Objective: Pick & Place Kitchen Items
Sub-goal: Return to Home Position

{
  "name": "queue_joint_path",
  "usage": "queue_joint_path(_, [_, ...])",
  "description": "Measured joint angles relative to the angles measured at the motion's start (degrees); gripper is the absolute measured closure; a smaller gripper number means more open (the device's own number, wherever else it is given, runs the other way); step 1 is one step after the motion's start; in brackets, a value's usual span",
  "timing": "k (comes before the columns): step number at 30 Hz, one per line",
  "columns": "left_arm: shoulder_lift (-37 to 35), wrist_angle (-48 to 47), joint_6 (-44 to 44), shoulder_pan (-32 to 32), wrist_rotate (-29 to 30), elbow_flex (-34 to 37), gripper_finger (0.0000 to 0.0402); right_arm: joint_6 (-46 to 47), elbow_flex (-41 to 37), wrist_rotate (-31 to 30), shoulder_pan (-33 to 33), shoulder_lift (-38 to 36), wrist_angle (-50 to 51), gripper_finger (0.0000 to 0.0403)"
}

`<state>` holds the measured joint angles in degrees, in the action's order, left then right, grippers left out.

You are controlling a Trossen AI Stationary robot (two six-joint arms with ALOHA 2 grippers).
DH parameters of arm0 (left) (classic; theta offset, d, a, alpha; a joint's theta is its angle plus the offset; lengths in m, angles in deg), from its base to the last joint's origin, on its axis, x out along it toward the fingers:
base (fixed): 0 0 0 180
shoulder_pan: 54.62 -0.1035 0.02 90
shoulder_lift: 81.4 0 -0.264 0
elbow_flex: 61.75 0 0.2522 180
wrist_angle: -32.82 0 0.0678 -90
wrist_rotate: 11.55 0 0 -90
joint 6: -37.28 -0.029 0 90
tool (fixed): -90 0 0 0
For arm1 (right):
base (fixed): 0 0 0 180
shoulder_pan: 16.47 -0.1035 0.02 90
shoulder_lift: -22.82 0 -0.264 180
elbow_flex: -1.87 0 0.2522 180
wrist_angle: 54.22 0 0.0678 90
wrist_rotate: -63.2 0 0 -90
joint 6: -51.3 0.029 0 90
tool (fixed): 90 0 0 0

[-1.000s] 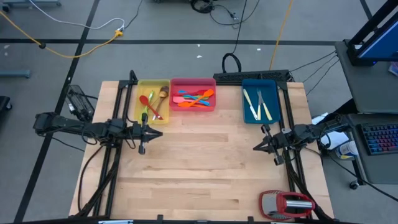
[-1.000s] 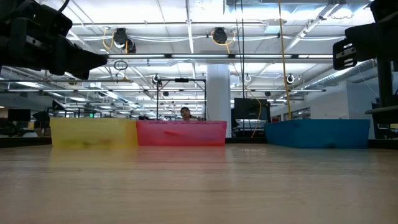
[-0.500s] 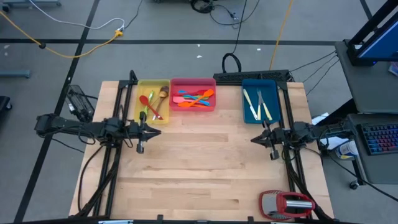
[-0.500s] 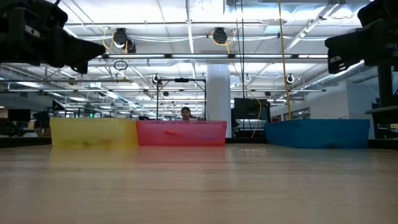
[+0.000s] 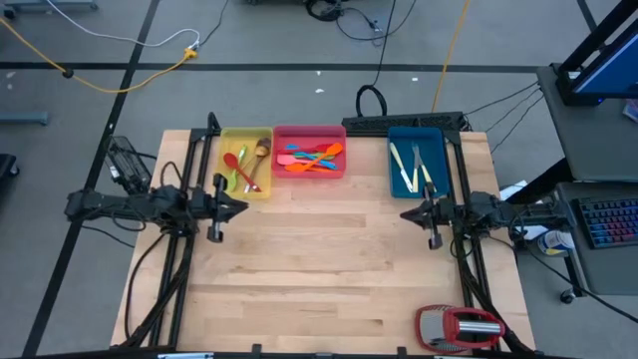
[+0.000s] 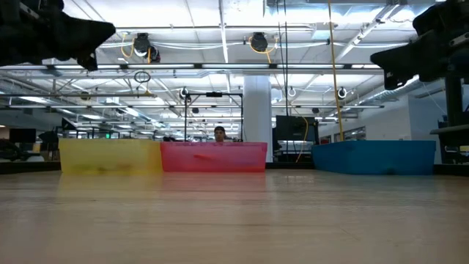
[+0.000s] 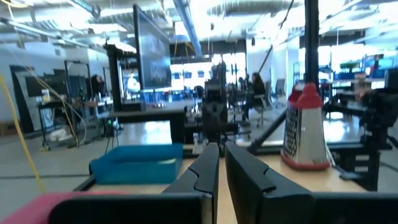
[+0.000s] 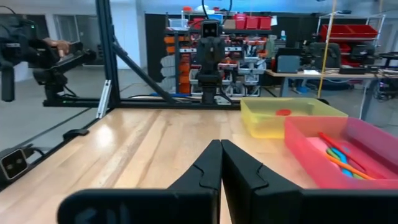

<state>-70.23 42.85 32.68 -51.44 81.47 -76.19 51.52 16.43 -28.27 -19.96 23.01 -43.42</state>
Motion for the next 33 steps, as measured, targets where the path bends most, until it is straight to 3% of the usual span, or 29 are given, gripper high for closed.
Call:
queue_joint_path(19, [-10.83,-0.04,-0.07,0.0,-0.02,0.0,0.0366,0.01,0.0,0.01,8.1,0.0,-0.02,0.0403])
queue_joint_path(33, [-10.83,-0.05,-0.07,0.0,0.0,0.0,0.0366,0.01,0.0,0.01,10.05,-0.02,-0.04,0.0403])
